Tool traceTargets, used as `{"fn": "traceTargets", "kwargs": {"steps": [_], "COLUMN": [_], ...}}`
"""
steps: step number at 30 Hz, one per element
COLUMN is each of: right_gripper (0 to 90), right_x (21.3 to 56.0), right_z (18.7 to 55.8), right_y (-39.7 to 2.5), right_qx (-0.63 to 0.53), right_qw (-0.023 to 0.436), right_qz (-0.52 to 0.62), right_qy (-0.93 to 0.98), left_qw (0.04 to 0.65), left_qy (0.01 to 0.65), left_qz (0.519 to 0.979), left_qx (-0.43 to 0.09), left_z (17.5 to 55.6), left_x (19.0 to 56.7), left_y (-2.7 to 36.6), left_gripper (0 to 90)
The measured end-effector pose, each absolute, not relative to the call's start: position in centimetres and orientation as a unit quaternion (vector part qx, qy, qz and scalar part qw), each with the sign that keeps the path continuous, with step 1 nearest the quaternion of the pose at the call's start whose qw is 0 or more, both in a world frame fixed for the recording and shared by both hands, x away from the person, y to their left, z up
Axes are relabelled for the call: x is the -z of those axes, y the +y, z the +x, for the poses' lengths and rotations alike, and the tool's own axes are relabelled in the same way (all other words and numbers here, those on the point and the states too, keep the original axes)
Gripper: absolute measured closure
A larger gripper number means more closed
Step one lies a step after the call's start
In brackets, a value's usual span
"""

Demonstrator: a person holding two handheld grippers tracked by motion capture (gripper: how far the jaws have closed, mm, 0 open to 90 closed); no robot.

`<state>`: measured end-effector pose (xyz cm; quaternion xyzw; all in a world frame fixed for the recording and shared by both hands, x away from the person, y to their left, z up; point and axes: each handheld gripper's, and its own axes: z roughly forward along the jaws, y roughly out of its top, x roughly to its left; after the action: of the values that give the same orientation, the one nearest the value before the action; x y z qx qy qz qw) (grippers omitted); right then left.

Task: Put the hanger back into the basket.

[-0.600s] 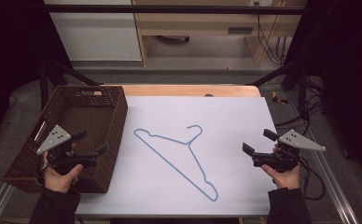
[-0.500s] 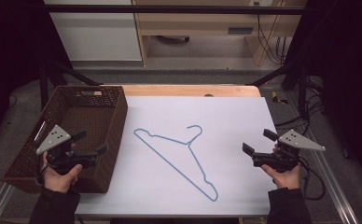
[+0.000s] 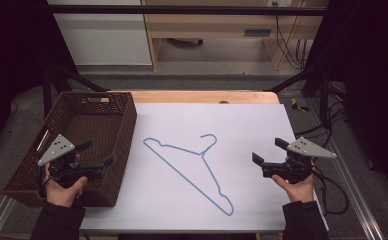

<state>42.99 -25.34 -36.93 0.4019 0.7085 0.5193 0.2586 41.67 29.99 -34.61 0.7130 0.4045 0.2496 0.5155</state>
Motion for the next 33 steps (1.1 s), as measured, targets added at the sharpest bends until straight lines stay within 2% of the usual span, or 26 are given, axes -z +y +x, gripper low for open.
{"fn": "traceTargets", "kwargs": {"steps": [25, 33], "right_gripper": [9.3, 14.8], "right_x": [38.4, 39.6], "right_z": [45.4, 46.3], "right_y": [-18.0, -15.5], "right_qx": [-0.442, -0.410], "right_qw": [0.220, 0.207], "right_qz": [0.380, 0.376], "right_qy": [0.782, 0.805], "left_qw": [0.513, 0.510], "left_qy": [0.402, 0.401], "left_qz": [0.716, 0.719], "left_qx": [-0.251, -0.250], "left_z": [41.6, 41.7], "left_x": [34.5, 34.6], "left_y": [30.0, 29.9], "left_gripper": [4.7, 4.8]}}
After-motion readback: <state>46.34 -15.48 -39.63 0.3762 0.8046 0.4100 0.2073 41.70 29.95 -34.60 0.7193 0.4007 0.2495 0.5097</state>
